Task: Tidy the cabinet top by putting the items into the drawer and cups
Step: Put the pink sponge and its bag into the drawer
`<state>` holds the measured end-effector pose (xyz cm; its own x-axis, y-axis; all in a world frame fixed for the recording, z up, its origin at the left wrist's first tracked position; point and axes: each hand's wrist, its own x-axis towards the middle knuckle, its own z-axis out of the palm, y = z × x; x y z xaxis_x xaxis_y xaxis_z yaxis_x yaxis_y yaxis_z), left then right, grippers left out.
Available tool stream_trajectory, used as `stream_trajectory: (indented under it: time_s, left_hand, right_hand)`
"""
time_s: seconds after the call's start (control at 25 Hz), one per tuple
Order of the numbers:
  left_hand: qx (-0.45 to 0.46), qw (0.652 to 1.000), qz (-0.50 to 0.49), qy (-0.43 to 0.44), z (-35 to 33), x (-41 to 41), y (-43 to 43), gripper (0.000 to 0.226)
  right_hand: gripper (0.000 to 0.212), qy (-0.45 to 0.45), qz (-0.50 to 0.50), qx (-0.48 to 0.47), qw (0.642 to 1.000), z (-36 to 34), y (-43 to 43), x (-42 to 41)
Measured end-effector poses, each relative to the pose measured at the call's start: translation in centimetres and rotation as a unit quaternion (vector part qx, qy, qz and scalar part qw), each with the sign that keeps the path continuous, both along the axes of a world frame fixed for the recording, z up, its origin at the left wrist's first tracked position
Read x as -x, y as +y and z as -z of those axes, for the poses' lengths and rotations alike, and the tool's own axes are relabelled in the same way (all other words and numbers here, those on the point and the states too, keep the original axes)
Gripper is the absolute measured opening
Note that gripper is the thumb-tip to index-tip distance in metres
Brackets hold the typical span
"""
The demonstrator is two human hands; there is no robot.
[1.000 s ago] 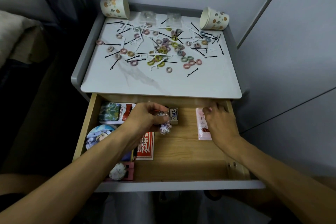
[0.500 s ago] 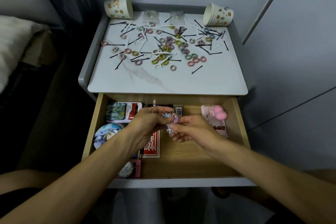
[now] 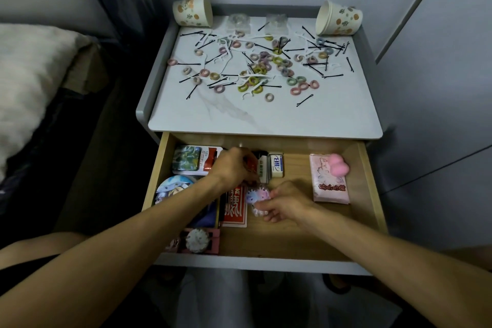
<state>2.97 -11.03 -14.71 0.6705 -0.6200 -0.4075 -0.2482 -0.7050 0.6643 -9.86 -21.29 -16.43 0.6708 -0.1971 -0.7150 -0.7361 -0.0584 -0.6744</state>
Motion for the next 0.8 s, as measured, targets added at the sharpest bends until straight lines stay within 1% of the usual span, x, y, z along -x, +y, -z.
stream_trajectory:
  time_s: [0.12,0.28,0.36,0.52,0.6,0.68,0.72,0.8]
  left_hand:
    - [-0.007,0.998,0.04,-0.041,0.8,-0.1,-0.4,0.031]
    - [-0.01,0.995,0.064,-0.075,1.4,-0.2,-1.1,0.025]
    - [-0.006,0.993,0.073,-0.089,1.8,-0.1,-1.1,0.022]
    - [-0.008,0.992,0.081,-0.097,2.3,-0.1,-0.9,0.019]
    - [-0.006,0.991,0.085,-0.1,2.7,-0.1,-0.9,0.018]
    - [-0.004,0.991,0.087,-0.099,3.0,-0.1,-0.9,0.016]
    - [-0.002,0.991,0.087,-0.098,3.2,-0.1,-0.9,0.016]
    - [0.001,0.991,0.088,-0.1,3.4,0.0,-0.9,0.015]
  right_hand:
    - [0.007,0.0,0.005,0.005,1.0,0.5,0.3,-0.4]
    - [0.01,0.001,-0.015,0.049,0.999,1.0,0.3,-0.9]
    - [0.016,0.014,-0.025,0.064,0.998,1.1,-0.1,-1.1]
    - [0.011,0.039,-0.013,0.072,0.997,1.1,-0.4,-1.4]
    - [0.017,0.036,0.009,0.06,0.998,1.4,-0.6,-1.4]
    - [0.009,0.019,0.003,0.063,0.998,1.7,-0.6,-1.2]
    - [0.007,0.008,-0.011,0.081,0.997,1.7,-0.6,-1.0]
    - [0.011,-0.013,-0.049,0.147,0.988,1.8,-0.7,-0.8]
